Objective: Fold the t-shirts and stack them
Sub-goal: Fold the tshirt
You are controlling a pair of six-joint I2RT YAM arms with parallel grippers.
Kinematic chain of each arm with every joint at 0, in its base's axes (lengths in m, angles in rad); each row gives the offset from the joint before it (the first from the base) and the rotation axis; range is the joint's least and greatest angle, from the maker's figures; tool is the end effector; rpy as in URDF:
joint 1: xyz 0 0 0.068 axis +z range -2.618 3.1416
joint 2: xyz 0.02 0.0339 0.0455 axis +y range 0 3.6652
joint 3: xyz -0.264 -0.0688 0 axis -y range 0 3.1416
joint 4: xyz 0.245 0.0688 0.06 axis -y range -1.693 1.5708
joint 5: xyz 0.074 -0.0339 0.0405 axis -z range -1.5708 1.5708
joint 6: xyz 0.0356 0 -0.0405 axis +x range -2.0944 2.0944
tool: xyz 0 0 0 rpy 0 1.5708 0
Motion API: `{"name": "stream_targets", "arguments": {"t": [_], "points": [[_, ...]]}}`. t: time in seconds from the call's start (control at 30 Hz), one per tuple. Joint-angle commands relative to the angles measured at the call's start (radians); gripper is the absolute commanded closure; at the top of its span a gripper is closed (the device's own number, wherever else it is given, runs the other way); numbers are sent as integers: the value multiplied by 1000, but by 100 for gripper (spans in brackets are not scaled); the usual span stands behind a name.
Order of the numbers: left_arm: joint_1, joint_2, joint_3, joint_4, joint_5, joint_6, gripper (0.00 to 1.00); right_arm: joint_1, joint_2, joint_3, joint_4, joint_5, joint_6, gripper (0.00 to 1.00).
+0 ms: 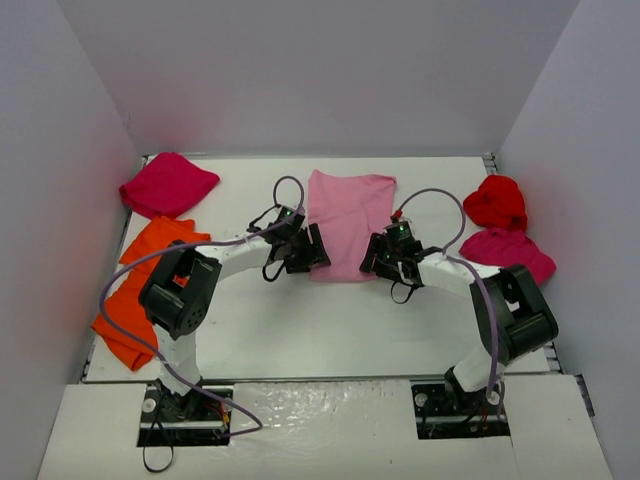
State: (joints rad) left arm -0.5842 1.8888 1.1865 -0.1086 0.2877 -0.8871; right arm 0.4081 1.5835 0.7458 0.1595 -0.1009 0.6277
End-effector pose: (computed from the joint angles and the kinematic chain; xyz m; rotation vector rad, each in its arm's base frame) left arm 0.3304 -0.2306 0.1734 -0.2429 2.5862 -0.9735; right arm 0.2896 0.1291 0.1669 0.1995 2.3235 0.6545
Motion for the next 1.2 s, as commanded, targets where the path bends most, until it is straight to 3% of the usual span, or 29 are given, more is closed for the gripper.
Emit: {"name": "stream_targets", "arguments": {"t": [0.0,0.17,0.23,0.53,0.9,1.03,1.1,1.17], "points": [[-16,1,-28,43,19,-33,40,18,-72,-10,-81,32,3,43],[-14,-19,-24,-34,1,-10,90,19,-60,-5,-89,69,-6,45],[-15,-29,-6,-88,-19,4,98,20,-47,-5,-88,82,-5,48],[-16,-82,30,-197,-82,48,100,20,-16,-8,-70,98,-17,49],[-20,-59,15,-168,-66,17,100,29,30,-11,-23,73,-3,52],[-20,-64,11,-174,-68,20,100,40,51,-7,-12,57,6,62],[-19,-69,10,-185,-76,25,100,49,58,-3,-14,50,9,74],[-20,-78,3,-191,-82,27,100,56,58,-2,-23,47,10,92]]}}
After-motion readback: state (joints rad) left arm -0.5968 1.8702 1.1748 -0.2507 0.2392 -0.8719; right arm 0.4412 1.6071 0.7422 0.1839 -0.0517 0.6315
